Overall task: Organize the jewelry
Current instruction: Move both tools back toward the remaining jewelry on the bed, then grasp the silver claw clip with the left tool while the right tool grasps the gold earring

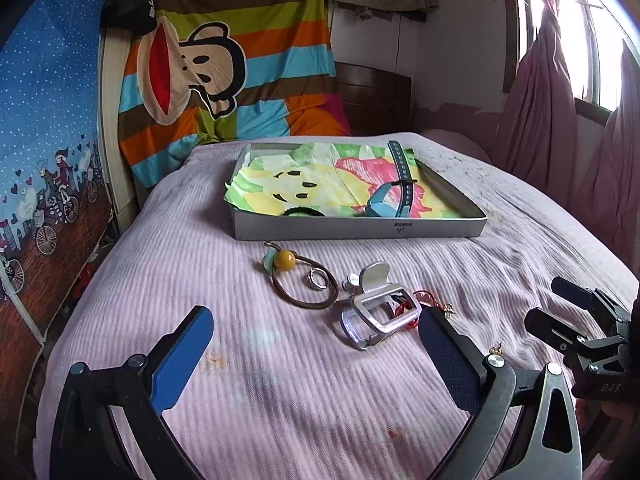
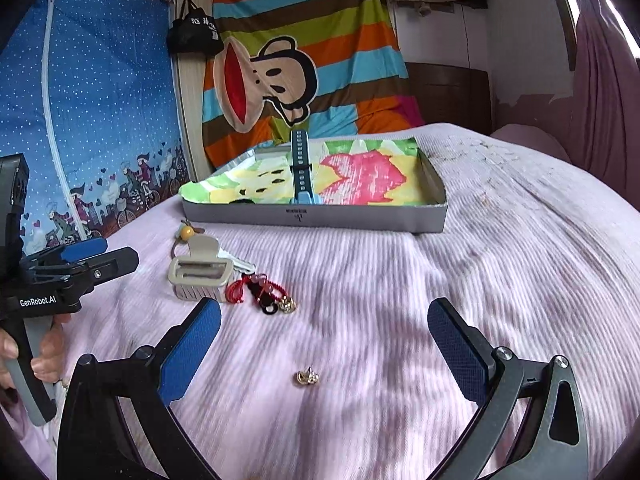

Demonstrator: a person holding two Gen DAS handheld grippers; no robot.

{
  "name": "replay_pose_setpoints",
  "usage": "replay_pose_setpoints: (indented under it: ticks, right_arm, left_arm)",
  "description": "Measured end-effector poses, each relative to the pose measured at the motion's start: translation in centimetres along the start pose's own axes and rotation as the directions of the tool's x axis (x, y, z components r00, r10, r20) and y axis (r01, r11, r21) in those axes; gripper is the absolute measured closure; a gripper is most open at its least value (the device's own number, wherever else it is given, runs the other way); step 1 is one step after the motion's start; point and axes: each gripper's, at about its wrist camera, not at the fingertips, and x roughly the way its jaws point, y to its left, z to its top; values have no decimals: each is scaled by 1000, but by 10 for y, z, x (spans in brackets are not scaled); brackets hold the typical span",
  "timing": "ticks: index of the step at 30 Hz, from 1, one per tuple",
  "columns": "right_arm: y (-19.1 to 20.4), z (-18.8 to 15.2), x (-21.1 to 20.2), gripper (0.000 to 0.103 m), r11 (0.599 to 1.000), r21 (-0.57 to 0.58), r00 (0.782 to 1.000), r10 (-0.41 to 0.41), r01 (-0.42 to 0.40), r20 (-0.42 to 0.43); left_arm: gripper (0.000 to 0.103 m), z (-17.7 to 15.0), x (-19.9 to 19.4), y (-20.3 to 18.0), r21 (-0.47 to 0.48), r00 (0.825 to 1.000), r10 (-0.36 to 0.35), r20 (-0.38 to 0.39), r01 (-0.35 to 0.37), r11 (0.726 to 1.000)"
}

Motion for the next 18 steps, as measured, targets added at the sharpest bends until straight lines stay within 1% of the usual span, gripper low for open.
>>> replay_pose_setpoints:
  ticks: [6,7,9,11,12,17,18]
  right_arm:
    - [3,-10,13,2,1000,-10,998,18,-19,-65]
    - [4,-11,15,4,1000,-14,997,14,-15,-75]
    - [6,-14,19,12,1000,-19,996,8,-10,-94]
    - [7,-16,21,28,1000,-23,993,7,-10,-119]
    - [8,-18,23,31,1000,-22,991,9,-12,-132]
    - [8,-23,27,57,1000,-7,984,18,-20,-179]
    - [8,-24,28,60,1000,-4,982,18,-19,-186]
  left_arm:
    - [0,-3,19,-2,16,995,-43,-93,45,999]
    - [1,-4,22,-2,18,993,-50,-106,52,998]
    - [4,-4,27,-3,22,990,-64,-128,67,997]
    - [8,-4,31,-4,28,986,-73,-148,78,997]
    - [9,-4,33,-5,33,985,-75,-157,81,996]
    - [17,-3,42,-10,59,980,-78,-183,90,994]
    - [18,-2,44,-11,63,980,-77,-186,90,994]
